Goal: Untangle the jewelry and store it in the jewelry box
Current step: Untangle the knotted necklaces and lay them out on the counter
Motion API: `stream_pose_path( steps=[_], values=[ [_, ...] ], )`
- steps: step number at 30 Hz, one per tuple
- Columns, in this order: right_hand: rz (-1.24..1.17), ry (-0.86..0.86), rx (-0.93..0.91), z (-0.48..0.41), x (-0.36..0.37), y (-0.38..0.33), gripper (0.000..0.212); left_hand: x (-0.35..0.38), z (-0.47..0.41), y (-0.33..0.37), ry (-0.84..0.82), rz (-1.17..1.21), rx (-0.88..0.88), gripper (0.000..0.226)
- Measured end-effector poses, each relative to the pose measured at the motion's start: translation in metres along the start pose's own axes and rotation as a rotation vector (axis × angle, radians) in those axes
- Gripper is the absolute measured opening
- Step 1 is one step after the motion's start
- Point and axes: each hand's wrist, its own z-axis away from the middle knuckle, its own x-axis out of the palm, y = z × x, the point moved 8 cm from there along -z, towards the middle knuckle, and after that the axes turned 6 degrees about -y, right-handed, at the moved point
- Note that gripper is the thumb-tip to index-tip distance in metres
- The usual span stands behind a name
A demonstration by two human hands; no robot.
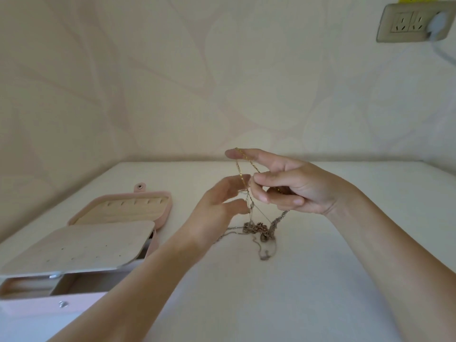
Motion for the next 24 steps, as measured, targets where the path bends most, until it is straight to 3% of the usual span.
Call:
stream_pose_path(
  steps=[3,7,10,12,21,24],
  values=[
    [0.020,-0.001,-0.005,0.003,-0.001,-0.001,0.046,0.013,0.004,0.003,-0.129,0.230,0.000,0.017],
    [-0.001,0.285,-0.004,0.014,-0.036,-0.003,0.028,-0.002,0.001,0.000,0.032,0.598,-0.021,0.045],
    [0.234,0.514,0.108,0.019,-0.056,0.007,0.004,-0.004,0.001,0.000,0.111,0.789,-0.008,0.040],
    [0.330,0.599,0.147,0.019,-0.061,0.015,0.013,-0.003,0.002,-0.001,0.138,0.870,-0.035,0.032],
    [-0.018,0.901,0.000,0.030,-0.081,0.019,0.018,0.006,0.006,-0.003,-0.018,0.774,-0.159,0.036],
    [-0.464,1.011,-0.109,0.045,-0.100,0.030,0.017,-0.002,0.004,-0.005,-0.010,0.750,-0.147,0.036]
  ],
)
